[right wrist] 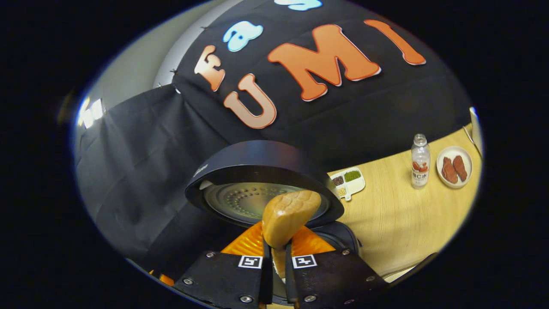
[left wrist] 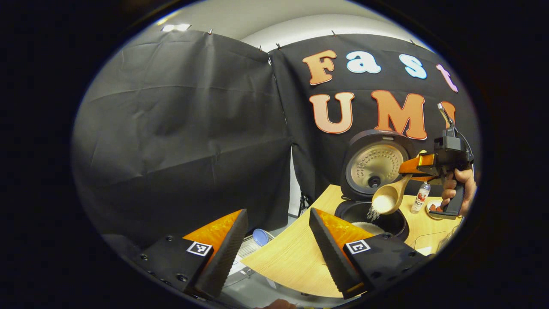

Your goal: Close the left gripper, press the button to open the rice cooker; take a wooden spoon from the chopstick holder with the right hand, scoop a spoonful of rice and pour it into the rice cooker, then put the wooden spoon back into the chopstick holder.

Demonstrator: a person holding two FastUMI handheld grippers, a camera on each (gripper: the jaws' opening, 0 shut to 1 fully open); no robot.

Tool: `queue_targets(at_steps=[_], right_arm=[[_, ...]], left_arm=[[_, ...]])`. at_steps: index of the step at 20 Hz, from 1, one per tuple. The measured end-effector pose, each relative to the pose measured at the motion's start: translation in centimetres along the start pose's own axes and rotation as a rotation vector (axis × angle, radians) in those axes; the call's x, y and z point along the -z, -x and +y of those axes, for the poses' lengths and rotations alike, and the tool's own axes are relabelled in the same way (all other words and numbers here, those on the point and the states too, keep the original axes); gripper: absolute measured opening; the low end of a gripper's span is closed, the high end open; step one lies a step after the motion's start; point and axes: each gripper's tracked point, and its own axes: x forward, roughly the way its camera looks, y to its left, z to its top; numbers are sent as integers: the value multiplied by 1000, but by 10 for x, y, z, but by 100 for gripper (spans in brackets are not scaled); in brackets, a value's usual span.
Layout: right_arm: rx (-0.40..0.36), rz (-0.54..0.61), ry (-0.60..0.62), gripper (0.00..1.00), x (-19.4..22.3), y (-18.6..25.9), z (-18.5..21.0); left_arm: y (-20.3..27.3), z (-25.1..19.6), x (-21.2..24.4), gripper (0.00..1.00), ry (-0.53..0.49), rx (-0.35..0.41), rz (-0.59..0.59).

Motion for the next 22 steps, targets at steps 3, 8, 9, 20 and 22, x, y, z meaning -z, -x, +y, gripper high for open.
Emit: queue_targets(at_steps=[3,8,9,20,22], right_arm=[[-11,-30,130,11,-4,-2,-2],[-13,-62,270,11,-12,-1,-7],[-13,-67,284,11,-13,-1,-7],[-44,-168,531,11,-32,5,1],[-73,-192,591,11,-34,5,12]], left_arm=[[-1,-2,1,98,-4,1,2],[-4,-7,1,98,0,10,4],[-3,-7,1,98,-1,10,5],[-3,-2,2,98,-6,4,10],[-2,0,2,98,-3,1,10]])
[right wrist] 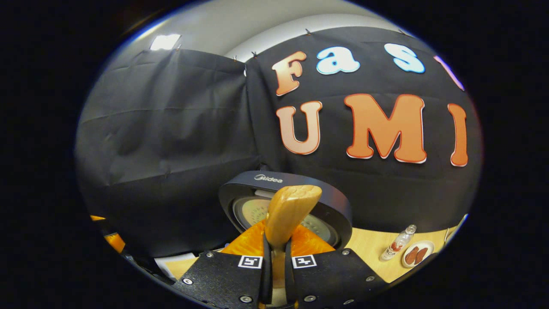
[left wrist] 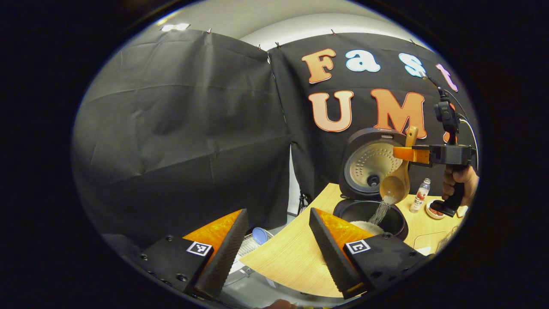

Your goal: Close the left gripper, press the button to open the rice cooker; take a wooden spoon from the chopstick holder with the right hand, scoop a spoonful of rice and pour it into the rice cooker, then put the wooden spoon back into the chopstick holder.

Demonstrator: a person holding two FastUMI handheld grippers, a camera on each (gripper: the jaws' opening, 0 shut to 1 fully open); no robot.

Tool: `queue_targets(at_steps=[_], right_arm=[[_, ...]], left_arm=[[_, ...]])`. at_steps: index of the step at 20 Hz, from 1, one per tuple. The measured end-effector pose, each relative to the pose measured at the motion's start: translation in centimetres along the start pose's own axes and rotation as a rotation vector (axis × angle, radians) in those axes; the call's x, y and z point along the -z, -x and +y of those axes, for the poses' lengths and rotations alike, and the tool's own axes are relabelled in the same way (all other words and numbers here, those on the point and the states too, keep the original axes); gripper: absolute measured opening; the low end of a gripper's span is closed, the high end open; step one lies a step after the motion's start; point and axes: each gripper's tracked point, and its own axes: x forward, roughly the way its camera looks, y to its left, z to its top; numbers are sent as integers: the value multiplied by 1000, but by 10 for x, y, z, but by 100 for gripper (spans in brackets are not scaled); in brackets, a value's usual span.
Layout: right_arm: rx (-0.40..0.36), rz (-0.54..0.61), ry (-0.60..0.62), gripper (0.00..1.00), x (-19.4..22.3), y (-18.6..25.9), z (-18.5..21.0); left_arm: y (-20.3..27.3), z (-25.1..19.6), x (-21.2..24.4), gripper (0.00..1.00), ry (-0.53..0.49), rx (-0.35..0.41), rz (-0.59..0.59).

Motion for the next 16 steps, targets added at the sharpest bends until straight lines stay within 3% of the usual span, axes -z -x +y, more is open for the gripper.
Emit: queue_targets(at_steps=[7,10,13,15,16], right_arm=[[-53,-81,199,9,-18,6,39],[-28,-104,274,9,-16,5,39],[-9,-119,209,9,-20,14,32],[3,-107,92,13,-25,24,12],[3,-99,7,9,-28,29,1]], left_arm=[[2,9,3,98,5,-11,5],[0,12,4,98,8,-18,10],[2,13,2,97,4,-18,10],[2,9,2,97,-2,-11,11],[2,7,2,98,-5,-8,13]])
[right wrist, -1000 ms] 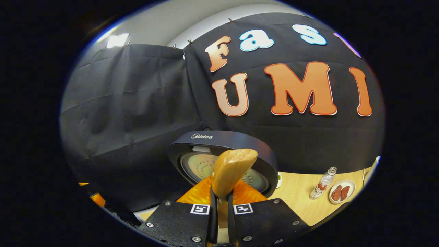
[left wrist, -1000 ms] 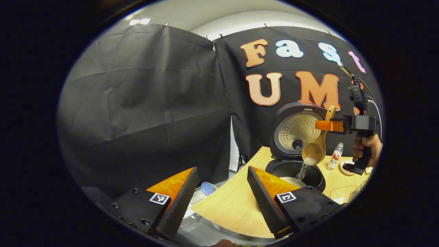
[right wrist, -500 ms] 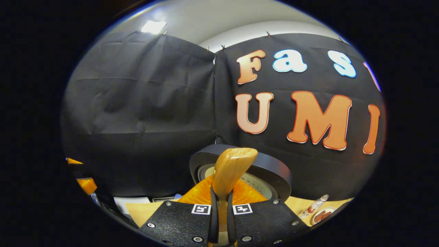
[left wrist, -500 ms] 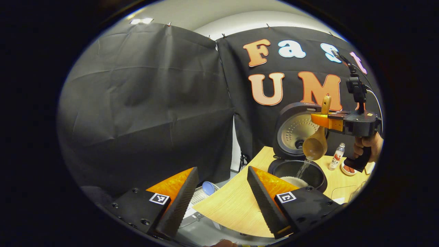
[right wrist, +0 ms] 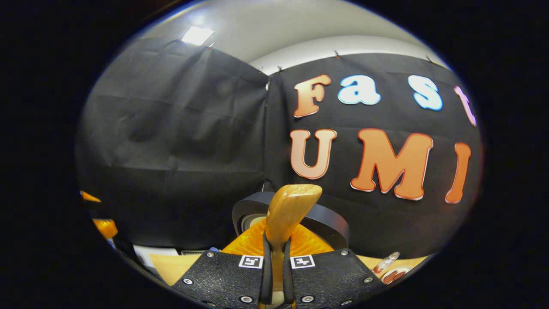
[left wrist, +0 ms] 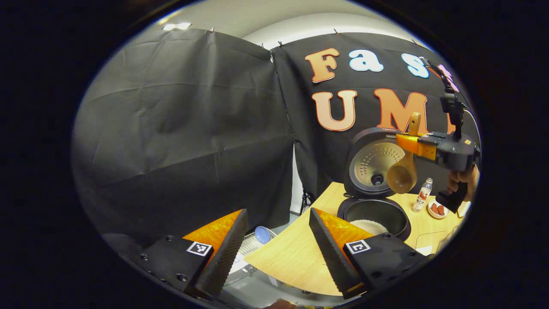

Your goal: Close the left gripper, press the button to open the rice cooker; take a wooden spoon from the chopstick holder with the right hand, scoop a spoonful of rice and pour it into the rice cooker, then put the wooden spoon back into the chopstick holder.

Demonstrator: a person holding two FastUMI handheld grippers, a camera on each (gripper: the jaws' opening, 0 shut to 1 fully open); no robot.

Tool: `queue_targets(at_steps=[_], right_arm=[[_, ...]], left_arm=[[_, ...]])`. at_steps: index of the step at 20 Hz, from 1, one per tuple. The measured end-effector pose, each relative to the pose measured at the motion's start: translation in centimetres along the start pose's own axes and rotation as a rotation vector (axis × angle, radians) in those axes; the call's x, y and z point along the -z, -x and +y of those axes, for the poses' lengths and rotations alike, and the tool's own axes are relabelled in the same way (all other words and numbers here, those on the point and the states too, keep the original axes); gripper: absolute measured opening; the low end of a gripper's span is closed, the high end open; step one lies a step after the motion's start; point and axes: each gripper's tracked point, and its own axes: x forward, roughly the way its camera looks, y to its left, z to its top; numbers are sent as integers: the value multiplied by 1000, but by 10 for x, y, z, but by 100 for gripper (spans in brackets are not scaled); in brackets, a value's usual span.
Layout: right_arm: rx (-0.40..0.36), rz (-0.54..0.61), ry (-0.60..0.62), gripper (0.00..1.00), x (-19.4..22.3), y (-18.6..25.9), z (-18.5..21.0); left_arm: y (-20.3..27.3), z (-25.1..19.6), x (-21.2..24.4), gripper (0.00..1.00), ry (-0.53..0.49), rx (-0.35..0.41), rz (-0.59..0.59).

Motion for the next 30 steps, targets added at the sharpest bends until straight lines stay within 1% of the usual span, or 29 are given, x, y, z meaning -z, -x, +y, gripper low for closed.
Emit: queue_targets(at_steps=[2,3,5,6,7,9,12,16,19,20,21,22,23,25,27,30], right_arm=[[10,23,-179,9,1,13,-23],[25,48,-232,9,3,17,-36],[108,72,-238,9,10,38,-80],[144,75,-234,14,15,53,-99],[177,88,-238,9,21,67,-117],[241,103,-247,9,32,97,-152],[358,109,-258,9,46,147,-208],[472,144,-297,10,75,209,-262],[542,168,-324,9,98,255,-292],[564,179,-336,9,108,270,-301],[584,189,-346,9,116,283,-309],[601,199,-358,9,125,296,-317],[612,210,-368,9,132,306,-323],[621,196,-359,9,139,320,-335],[645,201,-360,9,155,330,-345],[681,234,-350,9,185,338,-353]], left_arm=[[1,-8,-2,98,-2,14,0],[3,-13,-4,98,-4,21,-3],[5,-28,-4,98,-14,43,-3],[6,-36,-6,98,-24,53,-5],[9,-42,-8,98,-33,64,-8],[13,-59,-8,98,-46,91,-7],[18,-89,-12,98,-66,133,-5],[29,-141,-13,98,-77,214,9],[38,-185,-12,98,-120,281,6],[42,-199,-11,100,-139,303,4],[46,-214,-11,100,-153,327,3],[49,-228,-11,98,-162,351,0],[54,-242,-11,98,-164,378,-1],[63,-267,-14,97,-168,420,-4],[69,-286,-17,98,-173,447,-14],[77,-302,-18,97,-182,459,-17]])
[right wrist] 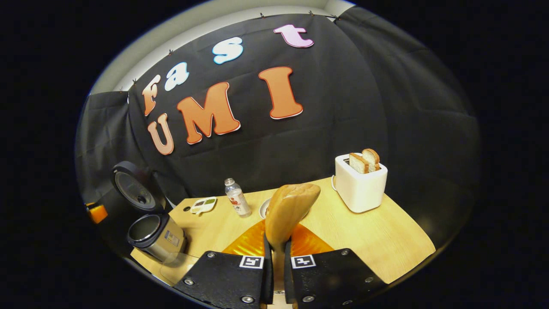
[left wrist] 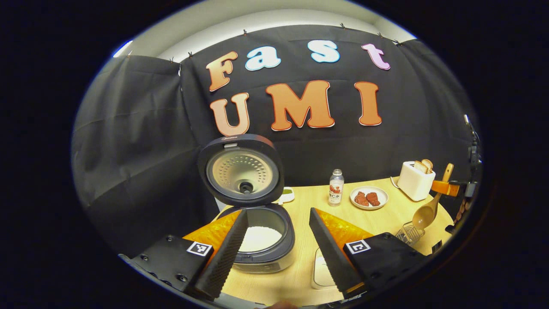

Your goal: Close the left gripper, press the button to open the rice cooker; take a wooden spoon from the chopstick holder with the right hand, scoop a spoonful of rice and pour it into the rice cooker, then put the wooden spoon back into the chopstick holder.

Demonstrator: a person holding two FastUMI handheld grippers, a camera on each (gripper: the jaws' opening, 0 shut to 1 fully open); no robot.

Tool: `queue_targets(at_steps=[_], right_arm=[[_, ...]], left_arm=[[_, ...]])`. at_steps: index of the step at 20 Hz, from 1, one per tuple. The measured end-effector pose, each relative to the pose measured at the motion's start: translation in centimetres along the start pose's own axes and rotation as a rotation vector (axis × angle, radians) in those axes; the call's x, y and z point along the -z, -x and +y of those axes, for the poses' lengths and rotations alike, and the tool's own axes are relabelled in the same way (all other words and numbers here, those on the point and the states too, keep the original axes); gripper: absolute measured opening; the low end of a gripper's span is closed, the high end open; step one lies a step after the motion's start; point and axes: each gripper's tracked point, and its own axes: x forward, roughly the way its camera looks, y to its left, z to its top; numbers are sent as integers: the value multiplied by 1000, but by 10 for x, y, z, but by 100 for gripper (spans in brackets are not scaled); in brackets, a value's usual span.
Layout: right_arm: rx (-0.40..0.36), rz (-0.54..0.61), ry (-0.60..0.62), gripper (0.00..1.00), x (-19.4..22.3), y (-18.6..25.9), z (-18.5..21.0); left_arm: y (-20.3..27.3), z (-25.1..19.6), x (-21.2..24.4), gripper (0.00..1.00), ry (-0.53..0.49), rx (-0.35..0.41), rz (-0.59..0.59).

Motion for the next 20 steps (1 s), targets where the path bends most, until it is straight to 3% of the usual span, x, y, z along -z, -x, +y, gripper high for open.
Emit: queue_targets(at_steps=[7,11,17,18,19,20], right_arm=[[3,84,-14,11,51,-18,-2],[18,219,-38,14,90,-21,-5],[83,218,-52,24,79,-12,-20],[96,218,-54,17,75,-10,-23],[109,216,-57,38,72,-7,-26],[123,219,-59,45,70,-3,-28]], left_arm=[[11,5,-8,97,-14,-35,-18],[4,23,-8,97,23,-60,-10],[-28,54,-38,97,41,-86,-54],[-35,59,-43,97,47,-83,-61],[-42,64,-48,97,50,-82,-64],[-51,70,-55,97,55,-78,-72]])
